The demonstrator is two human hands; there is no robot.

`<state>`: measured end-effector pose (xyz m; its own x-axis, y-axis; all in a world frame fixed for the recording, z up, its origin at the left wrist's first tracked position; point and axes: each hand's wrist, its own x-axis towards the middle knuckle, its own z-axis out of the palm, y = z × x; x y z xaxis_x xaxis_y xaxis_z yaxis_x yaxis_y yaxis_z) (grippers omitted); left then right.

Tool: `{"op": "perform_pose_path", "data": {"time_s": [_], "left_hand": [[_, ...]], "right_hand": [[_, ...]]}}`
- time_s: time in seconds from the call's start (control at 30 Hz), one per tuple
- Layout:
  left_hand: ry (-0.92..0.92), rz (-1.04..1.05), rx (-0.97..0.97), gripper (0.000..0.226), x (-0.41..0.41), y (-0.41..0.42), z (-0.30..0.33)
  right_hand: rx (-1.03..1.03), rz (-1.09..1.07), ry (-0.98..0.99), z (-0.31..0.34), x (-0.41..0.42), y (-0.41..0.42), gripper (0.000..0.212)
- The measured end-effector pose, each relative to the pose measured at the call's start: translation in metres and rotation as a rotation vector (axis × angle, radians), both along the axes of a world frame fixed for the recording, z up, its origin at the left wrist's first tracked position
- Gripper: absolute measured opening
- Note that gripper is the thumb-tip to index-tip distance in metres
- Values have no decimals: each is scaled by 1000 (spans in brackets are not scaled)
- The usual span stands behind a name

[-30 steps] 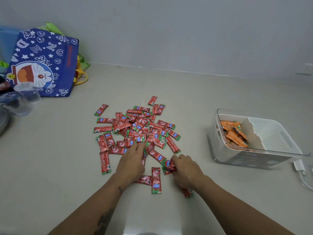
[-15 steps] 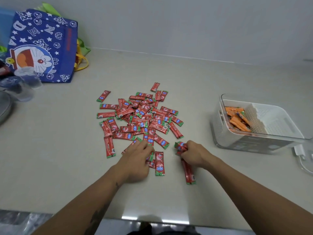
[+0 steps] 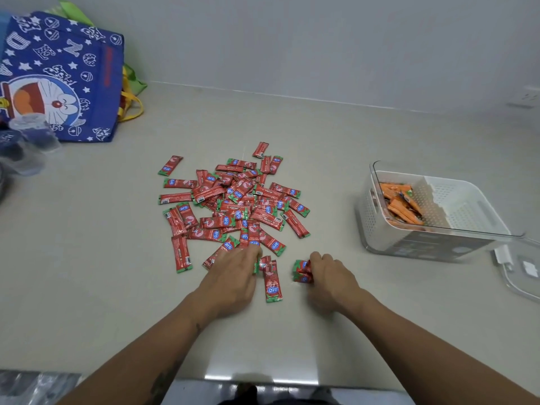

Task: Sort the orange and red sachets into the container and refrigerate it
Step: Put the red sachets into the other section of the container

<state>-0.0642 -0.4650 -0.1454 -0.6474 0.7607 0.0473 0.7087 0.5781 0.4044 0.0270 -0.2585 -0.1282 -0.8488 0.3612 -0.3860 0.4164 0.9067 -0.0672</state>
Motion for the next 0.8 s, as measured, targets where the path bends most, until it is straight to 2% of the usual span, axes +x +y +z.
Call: {"op": "perform_pose_path", "data": {"time_s": [0.1,0.27,0.37,0.43,0.6,0.73,0.8], "left_hand": [[31,-139,-106,47,2,6,0],[191,-224,-219,32,-2,22,0],[207,-253,-223,28,-6,28,1],[171,-242,-177,32,-9,36,5],[81,-203,48,19,-12,78,47],[52,-206,224,15,-11,124,88],[63,-234,289,13,-8,149,107]], "right_hand": [[-25,23,-13,-1,1,3,48],[-168,34,61,11,7,13,31],[-266,-7,178,28,8,26,25],[-308,-14,268,43,8,36,22],[-406,-27,422,91,19,67,22],[-361,-20,531,129,34,104,35],[-334,-37,561,146,42,129,30]]}}
